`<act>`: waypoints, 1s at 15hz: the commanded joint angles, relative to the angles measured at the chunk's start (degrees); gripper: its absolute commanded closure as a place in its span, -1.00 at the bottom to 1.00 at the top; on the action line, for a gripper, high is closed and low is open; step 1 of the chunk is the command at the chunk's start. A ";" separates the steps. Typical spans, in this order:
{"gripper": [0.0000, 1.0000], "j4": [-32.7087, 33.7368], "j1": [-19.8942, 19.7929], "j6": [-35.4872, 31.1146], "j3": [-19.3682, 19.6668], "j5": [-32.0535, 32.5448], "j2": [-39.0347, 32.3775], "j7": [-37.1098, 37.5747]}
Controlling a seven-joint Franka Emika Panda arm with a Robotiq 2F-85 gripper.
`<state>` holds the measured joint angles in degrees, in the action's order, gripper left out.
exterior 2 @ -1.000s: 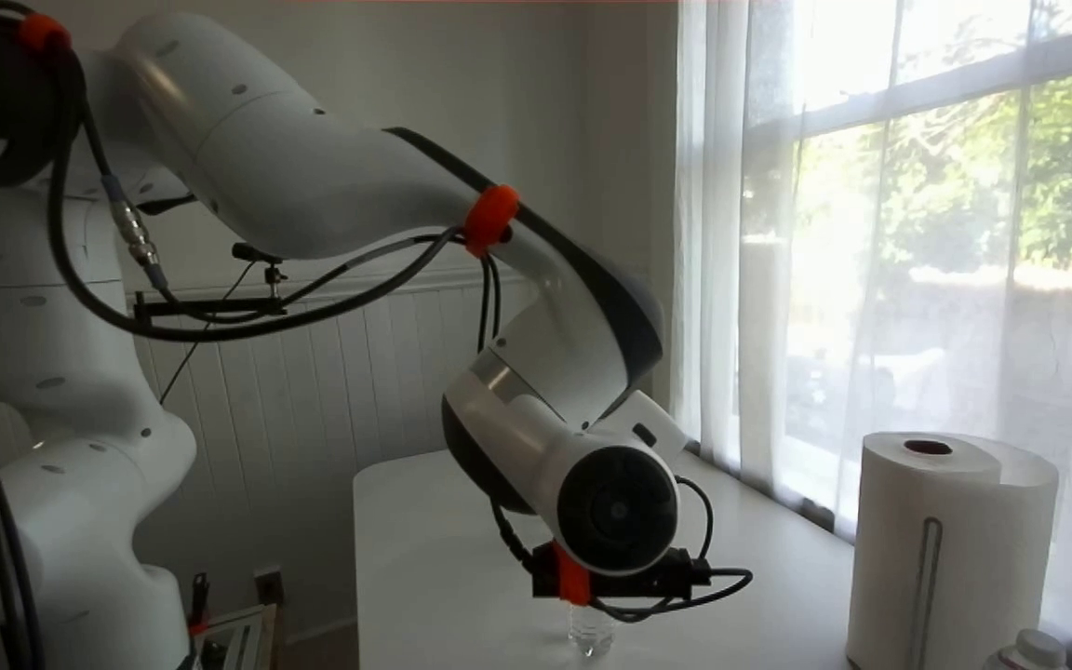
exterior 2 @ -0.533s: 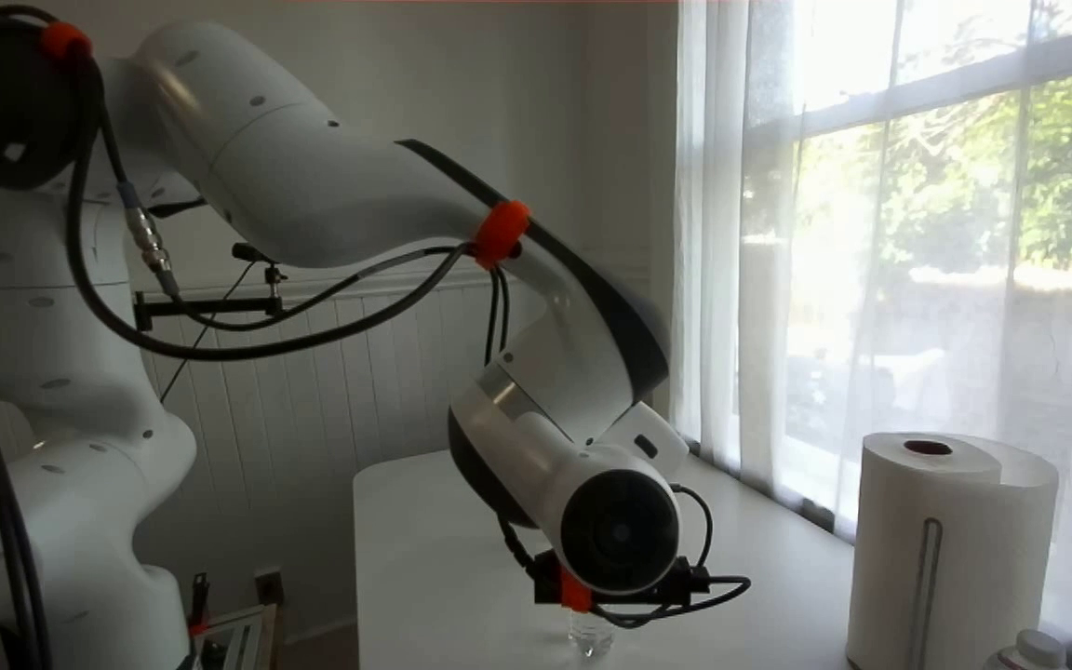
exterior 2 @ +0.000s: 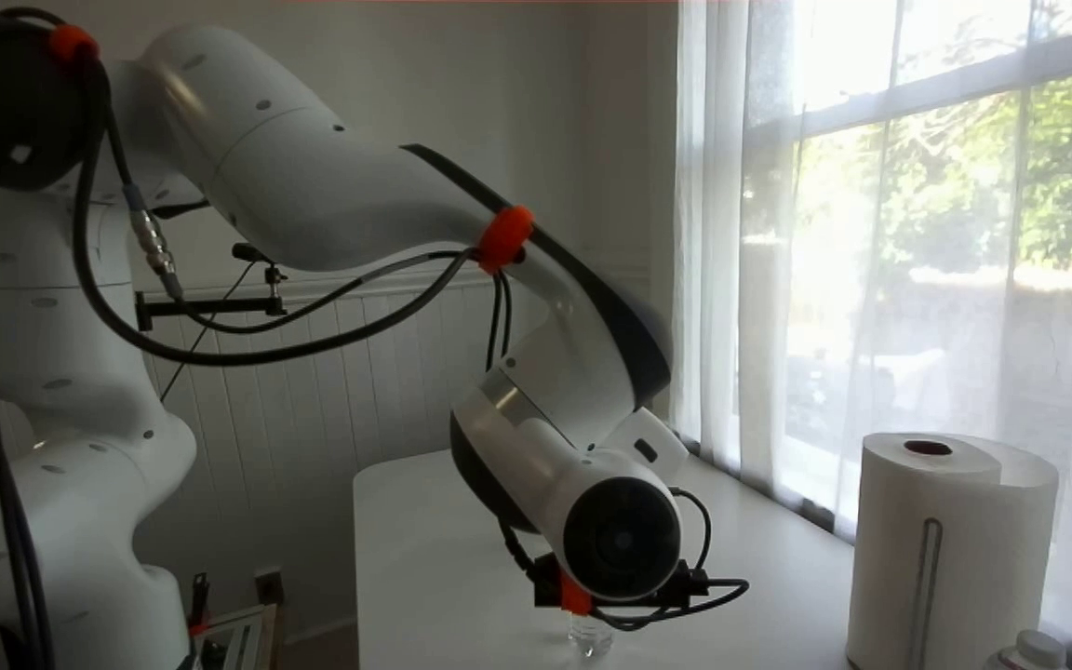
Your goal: Put the sweet on top of the second bottle to the right
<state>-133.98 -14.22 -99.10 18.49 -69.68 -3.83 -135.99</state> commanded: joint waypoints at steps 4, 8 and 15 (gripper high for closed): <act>0.93 0.86 -1.31 1.51 -0.63 -1.92 -1.19 -2.64; 0.93 0.83 -1.43 1.44 -0.58 -2.69 -1.45 -3.25; 0.93 0.91 -1.65 1.66 -0.57 -3.73 -2.02 -3.19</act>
<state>-133.97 -14.70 -98.96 18.49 -71.89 -4.73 -137.94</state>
